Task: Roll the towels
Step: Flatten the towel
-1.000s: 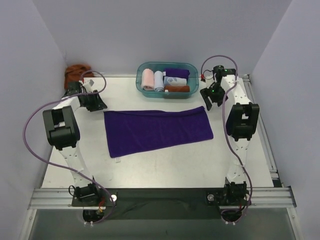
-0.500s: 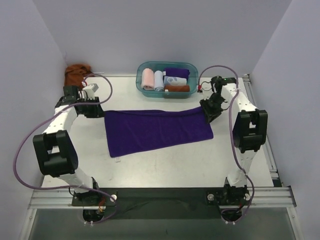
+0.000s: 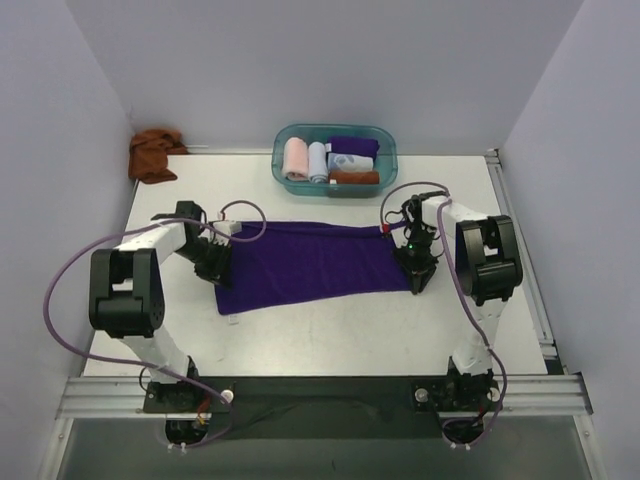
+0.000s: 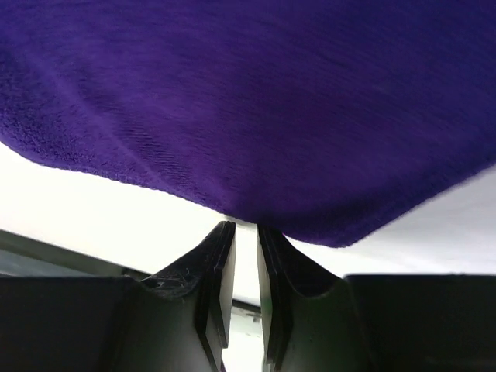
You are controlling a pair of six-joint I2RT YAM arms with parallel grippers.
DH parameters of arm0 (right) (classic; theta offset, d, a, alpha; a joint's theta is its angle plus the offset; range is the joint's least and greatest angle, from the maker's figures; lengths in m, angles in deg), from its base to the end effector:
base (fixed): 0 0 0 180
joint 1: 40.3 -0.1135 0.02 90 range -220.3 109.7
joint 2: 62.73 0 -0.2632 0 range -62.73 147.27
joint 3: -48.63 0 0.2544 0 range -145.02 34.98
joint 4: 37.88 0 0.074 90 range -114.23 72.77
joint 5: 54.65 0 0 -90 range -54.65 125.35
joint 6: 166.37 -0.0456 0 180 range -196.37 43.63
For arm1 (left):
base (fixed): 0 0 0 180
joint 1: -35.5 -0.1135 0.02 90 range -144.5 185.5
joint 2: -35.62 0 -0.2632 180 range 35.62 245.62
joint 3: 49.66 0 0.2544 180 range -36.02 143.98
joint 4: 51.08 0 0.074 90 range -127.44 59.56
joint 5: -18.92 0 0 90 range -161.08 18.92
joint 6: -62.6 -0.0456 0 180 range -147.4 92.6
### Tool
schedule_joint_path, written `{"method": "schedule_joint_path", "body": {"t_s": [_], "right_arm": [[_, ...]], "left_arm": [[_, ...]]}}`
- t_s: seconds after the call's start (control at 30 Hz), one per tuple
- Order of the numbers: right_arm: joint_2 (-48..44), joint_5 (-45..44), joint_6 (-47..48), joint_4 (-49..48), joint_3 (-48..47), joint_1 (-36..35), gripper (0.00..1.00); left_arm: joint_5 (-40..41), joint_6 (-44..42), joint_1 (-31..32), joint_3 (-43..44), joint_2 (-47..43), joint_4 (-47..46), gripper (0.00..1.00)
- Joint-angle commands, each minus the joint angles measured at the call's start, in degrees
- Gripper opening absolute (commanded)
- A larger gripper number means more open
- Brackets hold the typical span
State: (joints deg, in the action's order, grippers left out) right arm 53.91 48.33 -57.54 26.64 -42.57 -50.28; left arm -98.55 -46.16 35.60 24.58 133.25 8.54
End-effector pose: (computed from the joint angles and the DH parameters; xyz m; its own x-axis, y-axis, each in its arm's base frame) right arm 0.3605 0.0738 0.1210 -0.8776 -0.4738 -0.0732 -0.4779 0.8524 0.2124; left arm 0.3023 -0.0216 0.1598 -0.9213 0.2870 -0.2625 0.3738 0.8395 -0.3944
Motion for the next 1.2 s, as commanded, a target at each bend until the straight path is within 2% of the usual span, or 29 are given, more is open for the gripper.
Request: {"method": "schedule_joint_path", "body": {"t_s": [0.0,0.2,0.27,0.37,0.4,0.47,0.57,0.6,0.63,0.73,0.87,1.0,1.17], "right_arm": [[-4.74,-3.22,2.35,2.21,5.12,-4.16,0.19],[-9.93,-1.11,5.86,8.27,9.79,-7.42,0.14],[-12.13,-0.40,8.14,10.03,10.50,-7.34,0.14],[-17.22,2.82,11.13,14.59,11.11,-6.46,0.15],[-20.37,4.59,12.53,16.00,10.85,-5.67,0.19],[-22.94,10.19,13.42,16.97,7.35,-2.69,0.26],[-23.48,13.74,11.85,16.72,-2.83,2.49,0.31],[-20.95,15.05,9.76,16.11,-5.73,3.55,0.31],[-19.36,14.63,8.17,15.32,-8.46,4.52,0.31],[-10.59,11.21,3.87,10.76,-20.05,5.67,0.31],[-0.84,9.96,0.51,9.77,-31.05,5.58,0.33],[5.78,13.21,-2.48,10.12,-37.13,5.06,0.47],[10.96,14.18,-3.01,10.12,-38.89,4.26,0.45]], "left_arm": [[6.09,-5.83,1.04,1.63,2.65,5.79,0.23],[11.99,-10.15,0.52,0.84,4.07,7.99,0.23],[12.70,-11.29,-1.75,1.10,4.33,8.43,0.23],[14.28,-13.66,-4.83,1.89,4.68,10.01,0.23],[13.76,-14.89,-5.63,2.33,4.77,10.53,0.23],[11.83,-15.77,-7.65,5.21,4.68,11.50,0.26],[6.73,-17.36,-7.40,8.74,4.33,13.87,0.38],[5.07,-17.18,-6.18,10.75,4.07,13.88,0.40],[4.36,-17.18,-5.55,11.73,4.07,13.88,0.47],[1.73,-14.91,-3.01,15.85,4.50,13.00,0.52],[-1.61,-12.44,-2.65,17.45,5.38,12.38,0.53],[-2.16,-11.82,-2.30,16.49,5.21,12.21,0.58],[-1.02,-12.00,-2.30,14.11,4.15,10.72,0.60]]}}
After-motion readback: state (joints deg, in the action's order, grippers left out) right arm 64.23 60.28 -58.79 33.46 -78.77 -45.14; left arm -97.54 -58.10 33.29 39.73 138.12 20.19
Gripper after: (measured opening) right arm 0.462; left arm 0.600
